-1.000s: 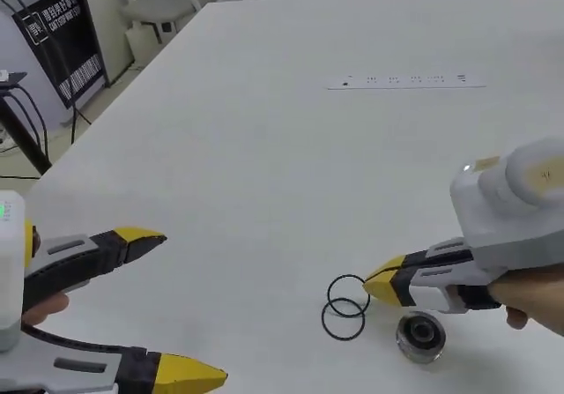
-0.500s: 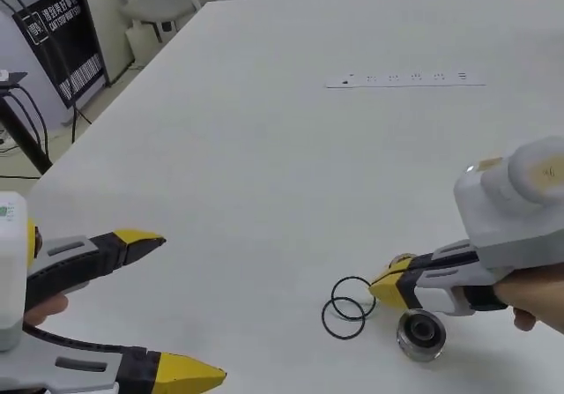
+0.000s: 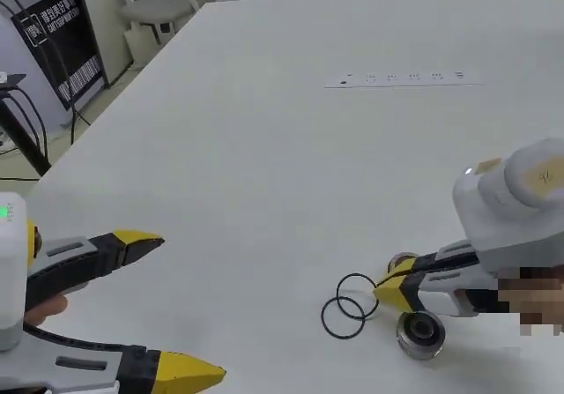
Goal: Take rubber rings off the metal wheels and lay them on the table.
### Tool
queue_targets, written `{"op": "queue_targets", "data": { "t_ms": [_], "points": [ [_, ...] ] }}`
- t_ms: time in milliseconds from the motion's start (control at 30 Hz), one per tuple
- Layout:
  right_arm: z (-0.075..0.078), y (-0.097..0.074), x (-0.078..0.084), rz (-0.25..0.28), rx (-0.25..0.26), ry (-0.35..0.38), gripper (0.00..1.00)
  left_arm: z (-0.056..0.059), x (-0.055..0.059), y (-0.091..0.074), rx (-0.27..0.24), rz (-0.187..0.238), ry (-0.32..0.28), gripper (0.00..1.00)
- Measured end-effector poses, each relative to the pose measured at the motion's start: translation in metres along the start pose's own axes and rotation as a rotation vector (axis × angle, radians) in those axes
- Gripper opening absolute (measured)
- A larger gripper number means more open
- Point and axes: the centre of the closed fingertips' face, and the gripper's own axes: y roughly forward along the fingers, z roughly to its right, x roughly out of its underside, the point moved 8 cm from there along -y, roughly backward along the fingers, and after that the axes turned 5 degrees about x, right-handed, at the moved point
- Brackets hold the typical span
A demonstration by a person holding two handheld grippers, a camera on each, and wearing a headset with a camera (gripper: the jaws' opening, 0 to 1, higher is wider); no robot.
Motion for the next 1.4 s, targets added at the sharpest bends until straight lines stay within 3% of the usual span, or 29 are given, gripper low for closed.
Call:
{"op": "queue_targets", "data": {
  "t_ms": [567,1400],
  "points": [
    [0.005,-0.006,-0.004,0.027,0.021,0.007,0.02,0.000,-0.001,0.000,-0.009,-0.001,0.001,0.95],
    [0.038,-0.040,-0.006,0.133,0.104,0.064,0.04,-0.005,-0.009,-0.004,-0.009,-0.013,0.024,0.97]
  ]
}}
